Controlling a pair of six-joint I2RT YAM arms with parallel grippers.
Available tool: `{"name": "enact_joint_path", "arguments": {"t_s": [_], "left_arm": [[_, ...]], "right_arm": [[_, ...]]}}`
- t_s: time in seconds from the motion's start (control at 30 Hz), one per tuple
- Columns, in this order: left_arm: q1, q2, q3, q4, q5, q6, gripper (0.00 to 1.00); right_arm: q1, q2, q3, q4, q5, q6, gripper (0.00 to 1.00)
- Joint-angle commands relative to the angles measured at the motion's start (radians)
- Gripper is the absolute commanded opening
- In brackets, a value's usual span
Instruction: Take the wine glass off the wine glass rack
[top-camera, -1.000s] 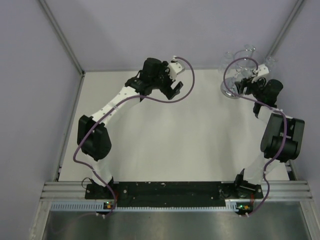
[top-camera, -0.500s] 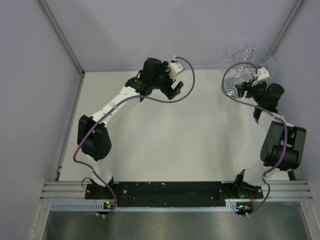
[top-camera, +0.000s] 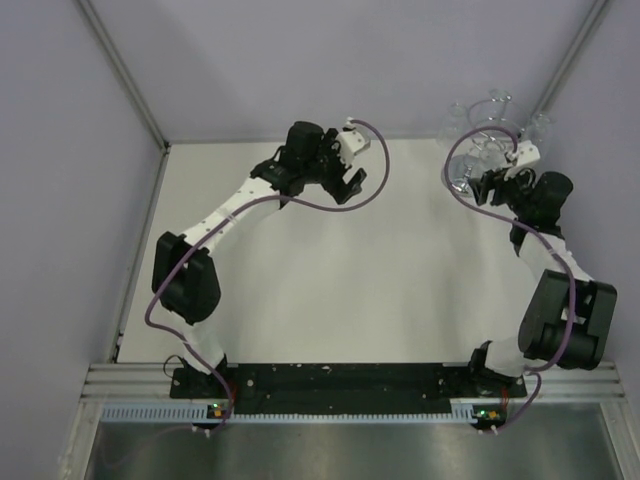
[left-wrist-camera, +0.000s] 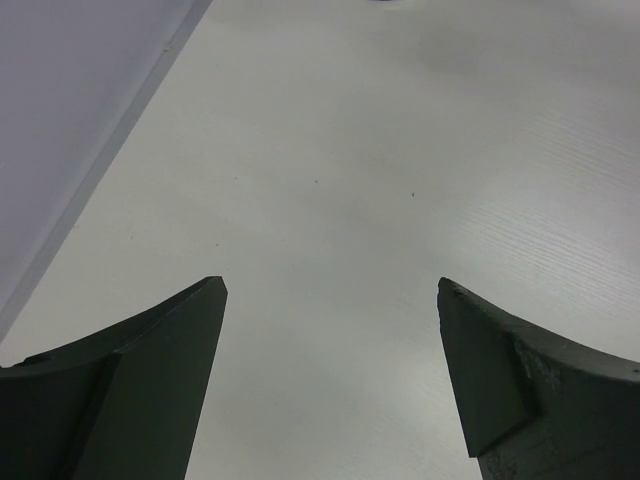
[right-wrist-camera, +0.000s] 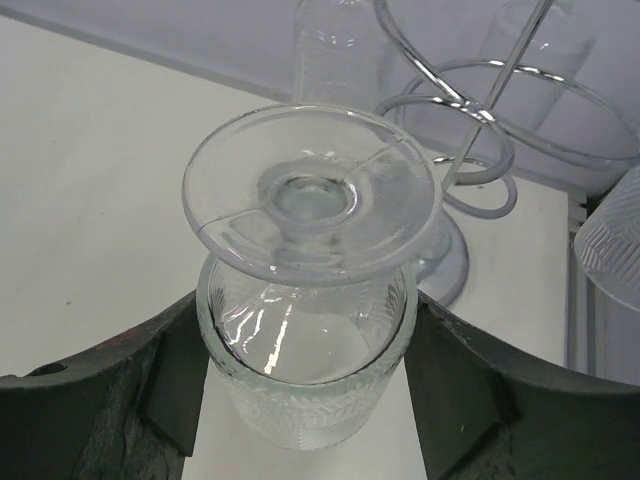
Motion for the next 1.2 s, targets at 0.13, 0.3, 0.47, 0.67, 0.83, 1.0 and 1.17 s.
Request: {"name": "enact_joint_path", "arguments": {"t_s": [0.13, 0.3, 0.47, 0.67, 0.83, 1.0, 1.17], "left_arm": [[-0.019, -0.183, -0.165, 0.199, 0.017, 0.117, 0.86], [-0.031, -0.283, -0.302, 0.381, 0.035, 0.276, 0.84], [-0.050, -0.354, -0.429, 0.596, 0.014, 0.402, 0.82], [-0.060, -0.384, -0.491, 0.696, 0.118, 0.545, 0.64], [-0.073, -0.335, -0.462, 0.729, 0.097, 0.574, 0.38], [-0.083, -0.318, -0.443, 0.713, 0.112, 0.616, 0.48], [-0.106, -0.286, -0.405, 0.638, 0.108, 0.665, 0.52]], "right_arm": [[0.123, -0.314, 0.012, -0.282, -0.138, 0.040, 0.00], [0.245, -0.310, 0.147, -0.621, -0.310, 0.035, 0.00], [0.277, -0.146, 0.311, -0.786, -0.480, 0.070, 0.00], [0.357, 0.040, 0.510, -0.870, -0.596, 0.171, 0.00], [0.450, 0.096, 0.561, -0.882, -0.582, 0.157, 0.00], [0.490, 0.146, 0.613, -0.893, -0.585, 0.160, 0.00], [0.498, 0.159, 0.629, -0.898, -0.594, 0.133, 0.00]]}}
